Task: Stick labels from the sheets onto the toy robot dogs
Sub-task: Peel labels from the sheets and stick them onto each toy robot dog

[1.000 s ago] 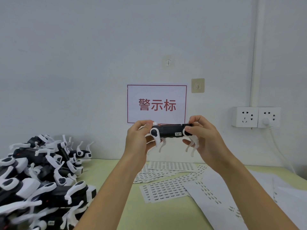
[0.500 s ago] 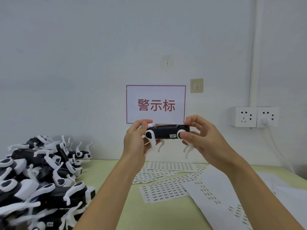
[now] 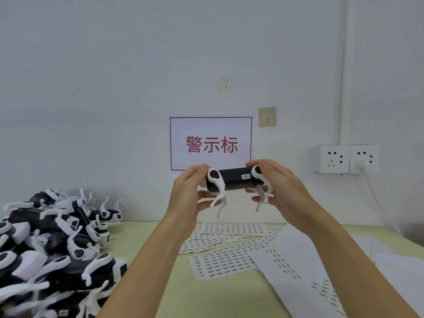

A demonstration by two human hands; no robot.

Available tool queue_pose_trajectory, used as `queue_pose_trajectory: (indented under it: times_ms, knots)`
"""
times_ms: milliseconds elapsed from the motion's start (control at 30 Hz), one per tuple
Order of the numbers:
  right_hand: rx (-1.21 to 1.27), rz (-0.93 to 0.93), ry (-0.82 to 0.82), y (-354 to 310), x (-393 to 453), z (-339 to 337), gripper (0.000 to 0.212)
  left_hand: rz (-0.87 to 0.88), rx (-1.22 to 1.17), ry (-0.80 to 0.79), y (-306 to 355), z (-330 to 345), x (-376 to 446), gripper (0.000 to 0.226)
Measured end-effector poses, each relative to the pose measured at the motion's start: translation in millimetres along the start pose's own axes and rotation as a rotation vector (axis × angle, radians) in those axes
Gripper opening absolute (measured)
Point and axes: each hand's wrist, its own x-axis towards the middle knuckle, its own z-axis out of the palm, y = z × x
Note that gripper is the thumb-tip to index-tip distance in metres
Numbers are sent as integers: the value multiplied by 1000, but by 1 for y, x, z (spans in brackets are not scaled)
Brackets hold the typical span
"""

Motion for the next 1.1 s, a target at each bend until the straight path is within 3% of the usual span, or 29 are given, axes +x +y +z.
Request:
queue_pose_trajectory:
  times_ms: [133,333,600,800,833,933,1100]
  knots:
    - [-87,78,113,3,1,0,34,18,35,-68,-4,11,-5,26]
    - [-7,169,168,1,-2,-15,26,26,-11,-193,-13,21,-10,26]
    - [221,358,-227,6,-25,-76,15,207,163,-231,-37,43,-24,32]
    - [143,508,-520,22,-64,-146,68,141,248,-385,-79,75,-47,38]
    - [130,538,-515,25,-72,-156,71,132,248,-410,-85,82,-52,41]
    - [94,601,-361,34,-92,-188,51,106,259,-482,-104,106,-62,36]
    - [190,585,62,40,-124,-259,36,253,631,-659,-143,133,-80,25]
